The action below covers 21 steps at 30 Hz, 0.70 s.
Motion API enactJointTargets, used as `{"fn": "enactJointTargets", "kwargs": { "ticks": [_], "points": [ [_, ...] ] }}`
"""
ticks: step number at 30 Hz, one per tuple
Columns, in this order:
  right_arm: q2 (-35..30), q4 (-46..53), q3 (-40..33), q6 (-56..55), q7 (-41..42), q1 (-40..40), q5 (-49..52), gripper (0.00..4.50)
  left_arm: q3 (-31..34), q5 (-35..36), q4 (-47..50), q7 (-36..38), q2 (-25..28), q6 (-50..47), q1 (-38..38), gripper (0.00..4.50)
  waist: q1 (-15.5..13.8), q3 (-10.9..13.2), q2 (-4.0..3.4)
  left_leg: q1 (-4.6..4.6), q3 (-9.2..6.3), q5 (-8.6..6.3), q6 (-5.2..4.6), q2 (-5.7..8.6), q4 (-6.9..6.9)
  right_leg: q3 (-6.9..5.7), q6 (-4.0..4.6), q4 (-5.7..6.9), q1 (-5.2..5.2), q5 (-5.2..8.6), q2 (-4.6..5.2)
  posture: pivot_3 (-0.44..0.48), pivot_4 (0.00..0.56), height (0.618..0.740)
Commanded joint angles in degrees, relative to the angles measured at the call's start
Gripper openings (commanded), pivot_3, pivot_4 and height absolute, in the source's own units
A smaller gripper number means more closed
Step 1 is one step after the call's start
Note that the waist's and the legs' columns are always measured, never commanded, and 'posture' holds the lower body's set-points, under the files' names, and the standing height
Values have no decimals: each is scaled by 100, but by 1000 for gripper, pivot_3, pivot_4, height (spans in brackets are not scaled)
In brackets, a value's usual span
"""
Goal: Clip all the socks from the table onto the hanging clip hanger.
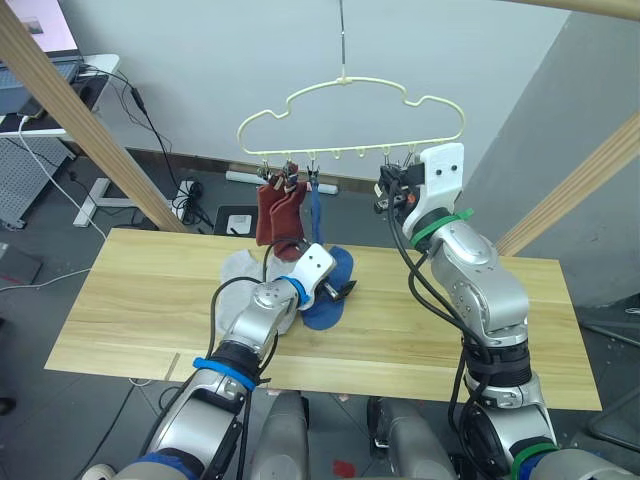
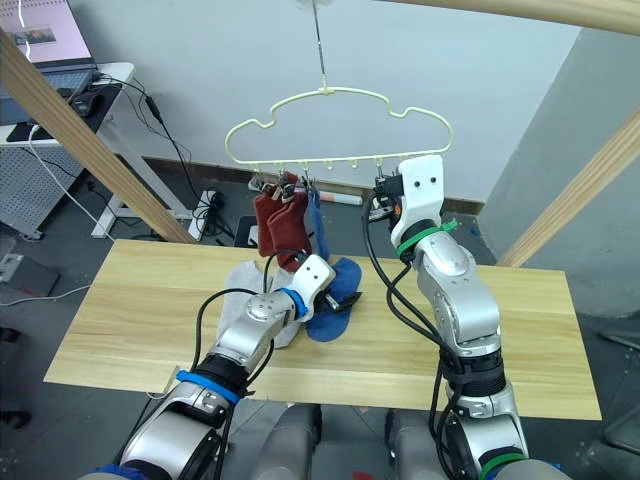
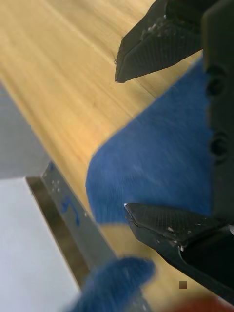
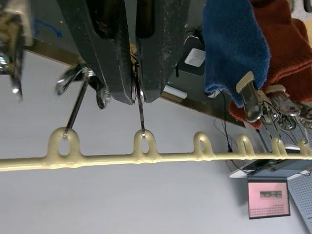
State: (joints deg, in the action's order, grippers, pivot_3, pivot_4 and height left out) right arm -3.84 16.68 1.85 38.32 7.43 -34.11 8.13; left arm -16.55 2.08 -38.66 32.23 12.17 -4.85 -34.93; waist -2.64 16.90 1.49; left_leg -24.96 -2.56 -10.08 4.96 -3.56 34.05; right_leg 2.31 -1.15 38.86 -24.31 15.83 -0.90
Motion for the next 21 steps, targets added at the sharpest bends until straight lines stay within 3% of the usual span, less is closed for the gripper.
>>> {"fn": "enactJointTargets", "kwargs": {
  "ticks": [1,3,6,18,21],
  "points": [
    [15,209,-72,296,-175,153,-19,4,-180,-398,-530,141,-9,132,-123,4345,20,8,1,0,-2,0,0,0,0,-1,0,1,0,0,-1,82,354,740],
    [26,288,-72,378,-203,158,-14,4,-106,-414,-637,177,-37,34,-148,4345,27,8,1,6,-4,0,0,1,1,-2,0,1,10,0,0,80,353,740],
    [8,302,-99,434,-214,153,-6,0,-119,-520,-550,264,-14,58,-111,3744,47,9,1,8,-4,0,0,3,9,-1,-1,1,15,0,3,83,357,740],
    [-332,-8,-254,390,78,76,93,0,-407,-834,824,577,14,293,917,202,84,9,1,8,-11,0,0,2,11,-6,-1,3,17,0,4,130,334,740],
    [-487,-126,-291,529,201,50,178,0,-258,-622,1220,579,-41,310,1228,25,81,8,1,7,-13,0,0,3,11,-7,-1,1,19,0,4,139,333,740]
  ]
}}
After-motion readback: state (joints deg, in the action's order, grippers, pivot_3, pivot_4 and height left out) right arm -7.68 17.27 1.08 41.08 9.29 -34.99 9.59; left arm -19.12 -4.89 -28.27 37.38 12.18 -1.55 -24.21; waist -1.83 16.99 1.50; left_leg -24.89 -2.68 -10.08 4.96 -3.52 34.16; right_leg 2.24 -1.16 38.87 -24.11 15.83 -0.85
